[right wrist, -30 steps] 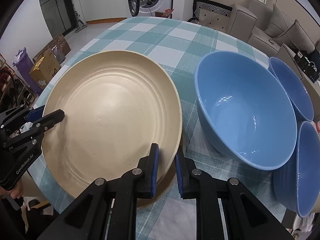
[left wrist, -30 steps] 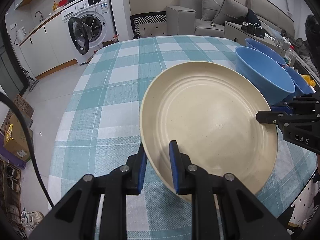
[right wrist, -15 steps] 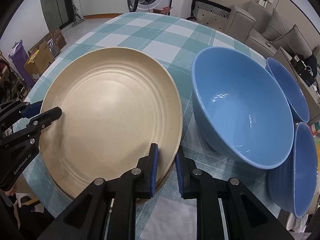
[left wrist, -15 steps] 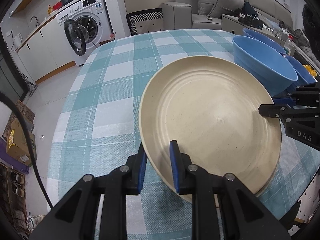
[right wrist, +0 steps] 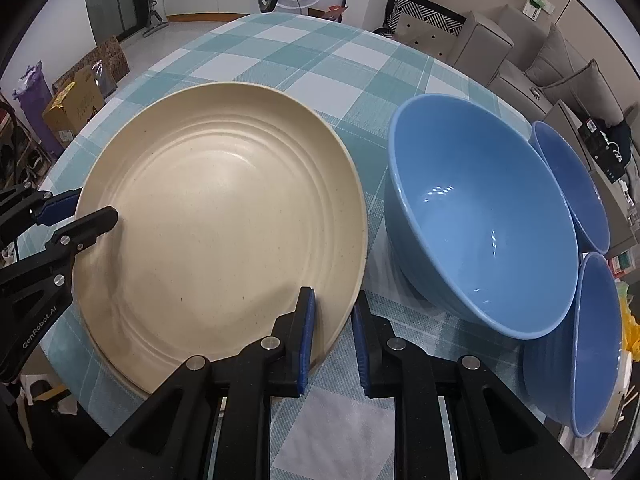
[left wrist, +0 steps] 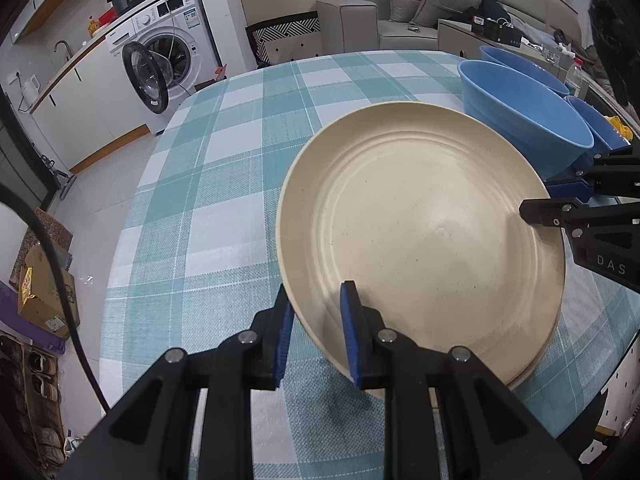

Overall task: Organize plates and bowls
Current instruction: 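Lift the cream plate with both grippers and carry it toward the stacked plates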

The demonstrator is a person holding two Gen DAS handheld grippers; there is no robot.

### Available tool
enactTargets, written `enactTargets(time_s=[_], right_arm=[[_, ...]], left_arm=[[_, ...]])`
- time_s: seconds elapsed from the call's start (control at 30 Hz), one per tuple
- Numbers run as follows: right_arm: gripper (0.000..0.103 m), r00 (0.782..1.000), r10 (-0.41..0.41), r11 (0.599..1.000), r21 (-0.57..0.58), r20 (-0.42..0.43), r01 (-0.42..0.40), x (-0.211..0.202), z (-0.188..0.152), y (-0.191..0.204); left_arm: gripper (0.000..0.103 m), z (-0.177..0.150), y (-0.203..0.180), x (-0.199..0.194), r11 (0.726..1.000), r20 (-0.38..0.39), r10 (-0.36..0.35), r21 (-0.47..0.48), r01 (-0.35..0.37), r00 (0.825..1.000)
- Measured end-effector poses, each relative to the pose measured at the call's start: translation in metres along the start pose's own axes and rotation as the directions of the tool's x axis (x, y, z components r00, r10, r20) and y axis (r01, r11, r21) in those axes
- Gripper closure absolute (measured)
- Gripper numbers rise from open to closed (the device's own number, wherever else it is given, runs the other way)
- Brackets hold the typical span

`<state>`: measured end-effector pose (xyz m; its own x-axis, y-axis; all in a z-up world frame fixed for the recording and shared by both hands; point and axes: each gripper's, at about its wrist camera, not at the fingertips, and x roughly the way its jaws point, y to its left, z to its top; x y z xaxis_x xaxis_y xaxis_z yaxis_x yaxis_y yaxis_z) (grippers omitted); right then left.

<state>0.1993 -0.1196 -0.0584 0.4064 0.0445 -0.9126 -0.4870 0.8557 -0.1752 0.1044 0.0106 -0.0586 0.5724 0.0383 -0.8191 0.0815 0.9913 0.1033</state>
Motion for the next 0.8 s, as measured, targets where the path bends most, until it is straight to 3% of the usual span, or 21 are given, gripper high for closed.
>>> enactTargets(time_s=[0.8], right_arm=[[0.084, 0.999, -0.034, 0.998, -0.045, -0.033, 0.032, 0.009, -0.006, 0.007]], left_arm=[[0.08, 0.001, -0.003, 0.003, 0.999, -0.012, 0.012, 0.046, -0.011, 1.0]])
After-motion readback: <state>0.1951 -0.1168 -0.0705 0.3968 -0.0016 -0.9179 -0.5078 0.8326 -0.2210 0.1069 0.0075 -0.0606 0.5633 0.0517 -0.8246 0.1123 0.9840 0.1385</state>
